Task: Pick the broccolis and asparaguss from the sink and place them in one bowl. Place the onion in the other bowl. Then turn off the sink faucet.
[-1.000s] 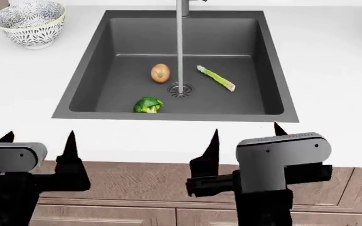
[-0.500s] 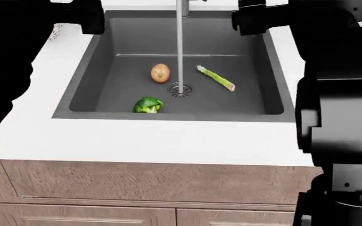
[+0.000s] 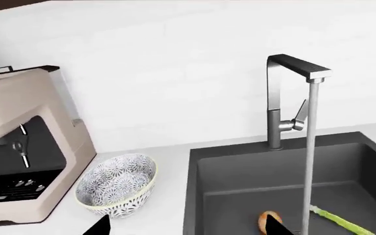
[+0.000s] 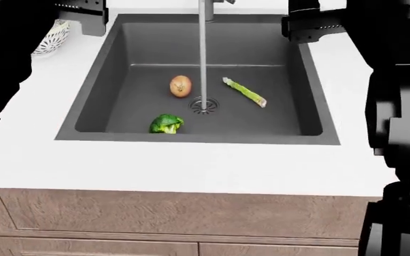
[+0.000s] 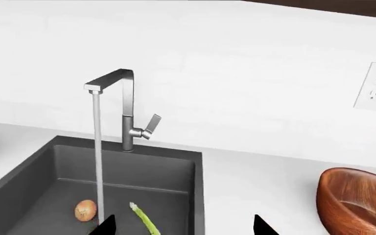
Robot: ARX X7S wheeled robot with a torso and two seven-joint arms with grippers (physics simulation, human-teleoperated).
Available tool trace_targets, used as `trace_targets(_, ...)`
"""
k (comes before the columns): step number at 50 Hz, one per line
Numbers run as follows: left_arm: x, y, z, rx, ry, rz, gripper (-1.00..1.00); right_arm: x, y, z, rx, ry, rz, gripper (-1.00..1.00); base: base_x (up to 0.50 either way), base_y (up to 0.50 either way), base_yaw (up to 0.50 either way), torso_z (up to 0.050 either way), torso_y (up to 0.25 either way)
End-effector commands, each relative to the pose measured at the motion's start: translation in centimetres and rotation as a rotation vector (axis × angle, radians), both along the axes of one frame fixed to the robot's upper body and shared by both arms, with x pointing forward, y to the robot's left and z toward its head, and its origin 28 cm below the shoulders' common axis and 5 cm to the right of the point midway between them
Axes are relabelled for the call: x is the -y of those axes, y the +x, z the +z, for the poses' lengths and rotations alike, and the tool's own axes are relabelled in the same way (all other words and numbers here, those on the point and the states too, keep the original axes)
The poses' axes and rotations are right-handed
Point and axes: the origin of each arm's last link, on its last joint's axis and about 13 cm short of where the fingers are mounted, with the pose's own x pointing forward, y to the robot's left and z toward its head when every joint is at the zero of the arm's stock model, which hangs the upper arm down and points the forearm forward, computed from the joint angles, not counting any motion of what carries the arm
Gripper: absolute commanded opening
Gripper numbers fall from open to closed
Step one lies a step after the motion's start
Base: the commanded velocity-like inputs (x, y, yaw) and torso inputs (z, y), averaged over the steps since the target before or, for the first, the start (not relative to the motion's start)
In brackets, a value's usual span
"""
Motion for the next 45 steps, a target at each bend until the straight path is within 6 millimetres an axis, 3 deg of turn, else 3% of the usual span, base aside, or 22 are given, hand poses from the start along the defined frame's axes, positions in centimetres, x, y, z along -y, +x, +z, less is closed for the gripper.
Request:
trace_targets(1, 0.1, -0.1, -0.4, -0.018, -0.007, -0.029, 1.0, 0.5, -0.7, -1.7, -0.043, -0.001, 0.018, 1.0, 0.5, -0.11, 0.0, 0.0, 0.0)
trace_targets(28, -0.3, 0.2, -1.6, -0.04, 0.012, -0.024, 1.0, 0.4, -0.2, -2.2, -0.076, -0.002, 0.031, 1.0, 0.5, -0.1, 0.0, 0.0, 0.0)
trace_targets(45, -0.8, 0.3, -3.3, -0.068, 0.022, -0.015, 1.0, 0.5, 0.1, -2.8, -0.074, 0.033, 0.026, 1.0, 0.21, 0.02, 0.0, 0.0, 0.001)
